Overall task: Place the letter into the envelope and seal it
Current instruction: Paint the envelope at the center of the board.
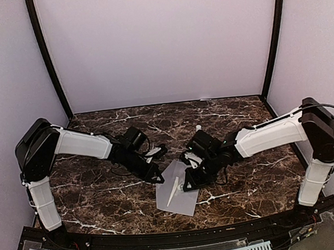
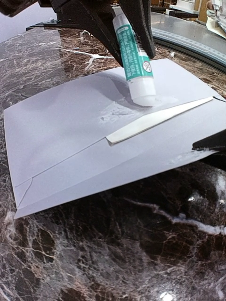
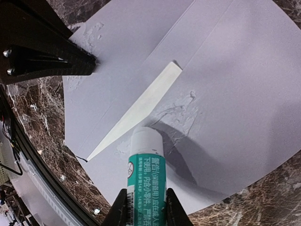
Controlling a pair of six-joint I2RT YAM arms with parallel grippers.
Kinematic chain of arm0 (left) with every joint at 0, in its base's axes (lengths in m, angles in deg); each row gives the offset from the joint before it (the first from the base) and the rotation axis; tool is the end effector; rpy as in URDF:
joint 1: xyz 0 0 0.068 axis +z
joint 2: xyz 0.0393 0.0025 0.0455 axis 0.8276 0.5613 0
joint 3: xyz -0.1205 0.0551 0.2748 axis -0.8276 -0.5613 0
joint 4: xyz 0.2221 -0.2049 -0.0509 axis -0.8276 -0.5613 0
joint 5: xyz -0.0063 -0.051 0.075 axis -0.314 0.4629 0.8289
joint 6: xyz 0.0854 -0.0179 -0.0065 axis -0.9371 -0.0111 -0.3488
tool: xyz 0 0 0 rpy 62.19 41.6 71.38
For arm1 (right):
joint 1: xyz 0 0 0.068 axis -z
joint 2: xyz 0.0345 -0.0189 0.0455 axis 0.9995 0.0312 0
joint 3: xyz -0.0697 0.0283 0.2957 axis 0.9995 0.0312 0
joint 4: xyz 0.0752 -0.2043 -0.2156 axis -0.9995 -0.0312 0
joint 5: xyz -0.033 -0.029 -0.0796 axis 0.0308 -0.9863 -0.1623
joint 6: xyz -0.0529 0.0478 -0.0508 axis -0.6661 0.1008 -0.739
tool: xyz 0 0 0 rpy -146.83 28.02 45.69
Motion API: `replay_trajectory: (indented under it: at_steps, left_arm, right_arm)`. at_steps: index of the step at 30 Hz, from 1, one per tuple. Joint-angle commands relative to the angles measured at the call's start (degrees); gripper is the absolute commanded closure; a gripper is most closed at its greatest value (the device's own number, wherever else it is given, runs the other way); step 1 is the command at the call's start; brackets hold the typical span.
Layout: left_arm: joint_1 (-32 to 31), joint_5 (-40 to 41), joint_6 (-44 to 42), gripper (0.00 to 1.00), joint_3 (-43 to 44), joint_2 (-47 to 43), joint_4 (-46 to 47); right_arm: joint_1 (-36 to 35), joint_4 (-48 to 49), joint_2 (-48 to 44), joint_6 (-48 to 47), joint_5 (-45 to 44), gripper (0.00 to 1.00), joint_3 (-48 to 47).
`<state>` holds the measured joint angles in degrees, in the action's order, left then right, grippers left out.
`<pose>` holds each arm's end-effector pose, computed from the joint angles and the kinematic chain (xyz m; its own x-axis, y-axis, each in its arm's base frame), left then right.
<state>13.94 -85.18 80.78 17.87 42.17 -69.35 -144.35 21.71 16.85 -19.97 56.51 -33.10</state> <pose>0.2971 -0.3245 0.1062 -0.7431 0.5101 -0.4331 0.6667 0.5078 -0.5456 0.2098 0.3488 0.1254 -0.9229 -0.3040 -0.2361 -0.3826 0.7927 0.4747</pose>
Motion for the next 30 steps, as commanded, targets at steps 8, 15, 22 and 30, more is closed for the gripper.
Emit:
replay_trajectory:
  at_steps: [8, 15, 22, 30]
  left_arm:
    - [-0.4, -0.8, -1.2, 1.0, 0.6, 0.5, -1.9]
    - [-0.4, -0.4, -1.2, 1.0, 0.7, 0.5, -2.0]
    - [-0.4, 1.5, -0.1, 1.0, 0.8, 0.4, -2.1]
    - [-0.4, 3.4, 1.1, 1.0, 0.6, 0.3, -1.8]
  right_arm:
    - [4.4, -7.0, 5.5, -2.8, -9.2, 1.0, -0.9]
    - [5.0, -7.3, 5.7, -3.6, -8.7, 1.0, -1.2]
    - [3.2, -8.0, 3.9, -3.5, -5.3, 1.0, 0.1]
    - [-2.4, -10.2, 3.2, -1.5, -2.5, 1.0, 0.5]
